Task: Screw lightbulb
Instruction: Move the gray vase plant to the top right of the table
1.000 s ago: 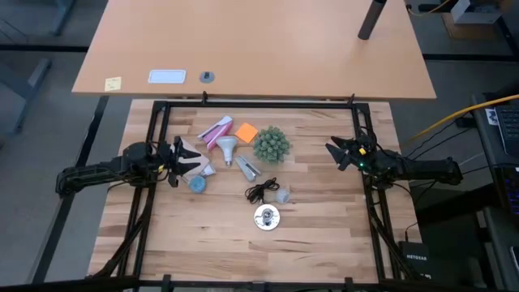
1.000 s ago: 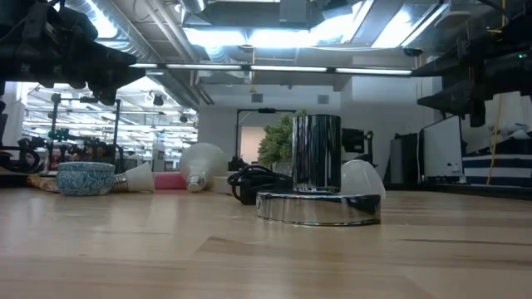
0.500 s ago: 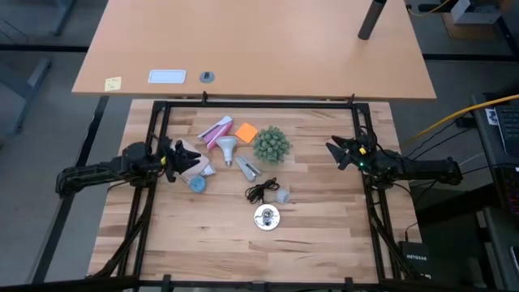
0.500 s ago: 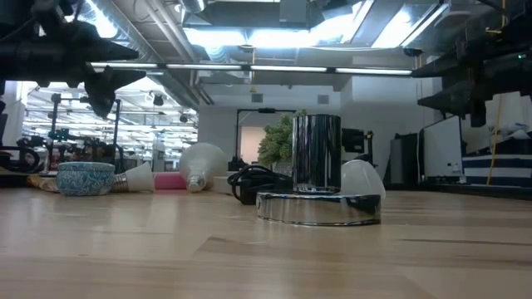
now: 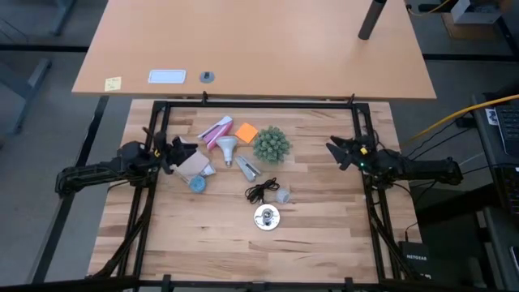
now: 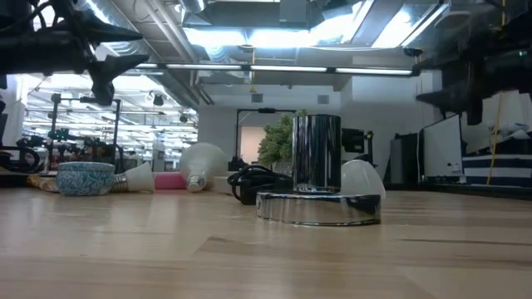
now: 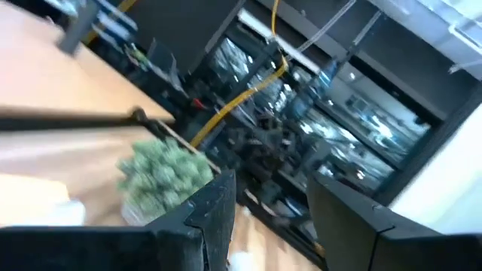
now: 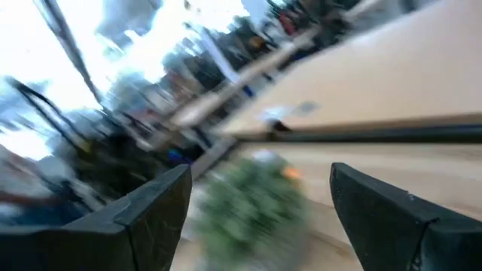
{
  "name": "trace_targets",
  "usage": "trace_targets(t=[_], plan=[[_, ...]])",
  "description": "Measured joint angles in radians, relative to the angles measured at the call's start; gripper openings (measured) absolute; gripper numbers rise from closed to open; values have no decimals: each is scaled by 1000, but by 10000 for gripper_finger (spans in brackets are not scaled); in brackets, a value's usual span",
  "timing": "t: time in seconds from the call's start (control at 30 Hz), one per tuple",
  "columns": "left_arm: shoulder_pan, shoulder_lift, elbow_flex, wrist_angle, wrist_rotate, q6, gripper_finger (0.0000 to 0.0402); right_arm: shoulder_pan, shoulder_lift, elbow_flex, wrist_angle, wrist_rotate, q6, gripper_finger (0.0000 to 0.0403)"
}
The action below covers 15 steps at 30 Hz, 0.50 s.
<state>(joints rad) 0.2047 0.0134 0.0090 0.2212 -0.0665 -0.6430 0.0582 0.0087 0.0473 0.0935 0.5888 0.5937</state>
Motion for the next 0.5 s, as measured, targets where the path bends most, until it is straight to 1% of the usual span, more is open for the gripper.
trace_targets(t=[0.07, 0.13, 0.23, 0.4, 0.5], plan=[[0, 0, 0, 7, -22, 41, 155, 0, 15, 4, 104, -34, 4, 315], [0, 0, 0, 4, -37, 80, 155, 0, 46, 4, 172, -75, 4, 315], [0, 0, 0, -1, -42, 93, 155, 0, 135, 4, 231, -115, 4, 314], [0, 0, 0, -1, -44, 94, 155, 0, 356, 5, 346, -117, 1, 314], [0, 0, 0, -2, -57, 94, 155, 0, 516, 40, 386, -140, -45, 314]])
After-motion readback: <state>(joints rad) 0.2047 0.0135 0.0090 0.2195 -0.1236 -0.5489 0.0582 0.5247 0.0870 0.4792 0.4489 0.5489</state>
